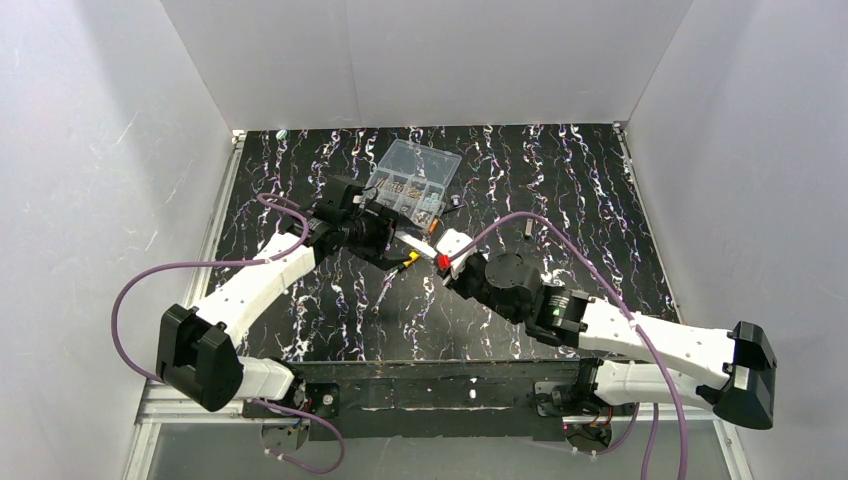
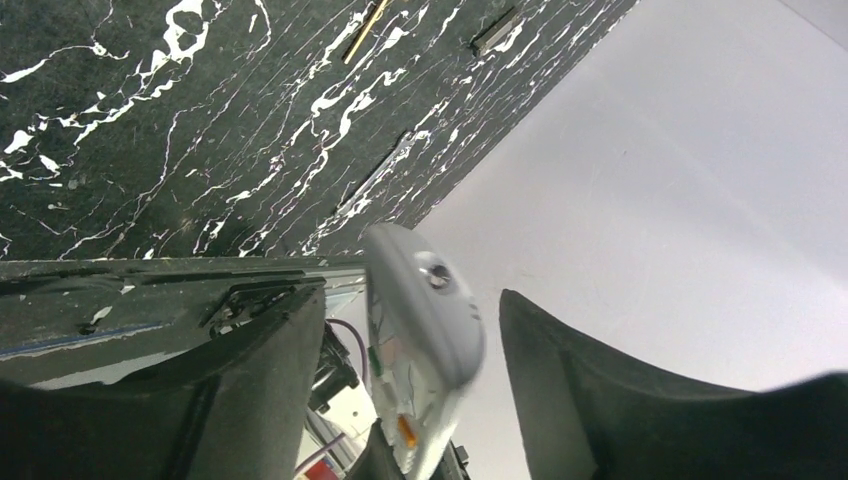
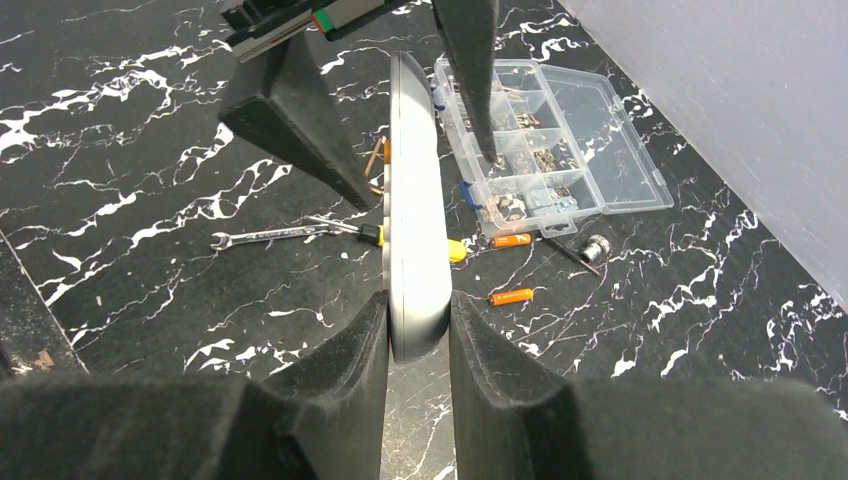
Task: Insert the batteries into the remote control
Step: Adjust the remote control.
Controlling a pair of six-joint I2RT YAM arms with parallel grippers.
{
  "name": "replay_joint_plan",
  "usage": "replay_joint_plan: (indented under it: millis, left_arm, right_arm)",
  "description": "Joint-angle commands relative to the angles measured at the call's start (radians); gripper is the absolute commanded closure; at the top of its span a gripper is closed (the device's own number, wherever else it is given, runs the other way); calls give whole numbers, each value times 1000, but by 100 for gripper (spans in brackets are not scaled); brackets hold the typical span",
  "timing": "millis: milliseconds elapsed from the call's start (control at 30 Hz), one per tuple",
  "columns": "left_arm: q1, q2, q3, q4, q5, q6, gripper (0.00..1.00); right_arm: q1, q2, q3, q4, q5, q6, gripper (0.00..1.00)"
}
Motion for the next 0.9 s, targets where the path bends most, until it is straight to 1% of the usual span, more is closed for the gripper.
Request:
replay_joint_plan:
  millis: [0, 133, 167, 300, 333, 367, 400, 467, 500, 567, 600, 633, 667, 700, 733, 800, 833, 867]
  left_arm:
    - [-5, -2, 30, -34, 15, -9, 42]
    - [-7, -4, 30, -31, 20, -8, 60]
    - [-7, -4, 30, -30, 22, -8, 66]
    - [-7, -1, 20, -19, 36, -7, 95]
    - [-7, 0, 18, -13, 40, -7, 100]
    - [-7, 1, 14, -5, 45, -6, 100]
    - [-7, 1, 9, 11, 52, -3, 100]
    - [-7, 5, -6, 69, 76, 6, 100]
    - [-7, 8, -15, 112, 93, 10, 100]
    - [-7, 13, -28, 160, 111, 15, 100]
    - [-7, 11, -39, 183, 112, 29, 100]
    - [-6, 9, -46, 190, 112, 44, 100]
    - [-7, 4, -56, 218, 109, 79, 100]
    - [-6, -8, -66, 243, 106, 123, 100]
    - [-7, -26, -76, 262, 99, 178, 100]
    - [-7, -88, -90, 251, 54, 343, 100]
    - [-9, -178, -143, 299, -21, 511, 100]
    - [-10, -256, -200, 363, -61, 613, 100]
  right_arm:
    - [27, 15, 64, 61, 39, -46, 99]
    - [51, 37, 70, 51, 83, -79, 99]
    - [58, 41, 71, 51, 92, -87, 99]
    - [85, 49, 78, 51, 122, -117, 99]
    - [87, 51, 81, 51, 127, -121, 99]
    - [91, 54, 87, 50, 131, -126, 99]
    - [95, 56, 91, 42, 132, -127, 90]
    - [104, 56, 110, 29, 137, -120, 63]
    - [108, 50, 115, 28, 137, -106, 52]
    - [110, 29, 133, 1, 96, -50, 40]
    - [110, 6, 157, -39, 37, 17, 28]
    - [111, -2, 179, -72, -5, 61, 24]
    - [111, 0, 239, -168, -64, 135, 21]
    - [110, 9, 278, -235, -75, 198, 19]
    - [110, 5, 304, -263, -69, 249, 18]
    - [109, -27, 320, -277, -27, 333, 17]
    - [108, -50, 321, -282, 57, 426, 13]
    - [104, -53, 335, -306, 77, 478, 13]
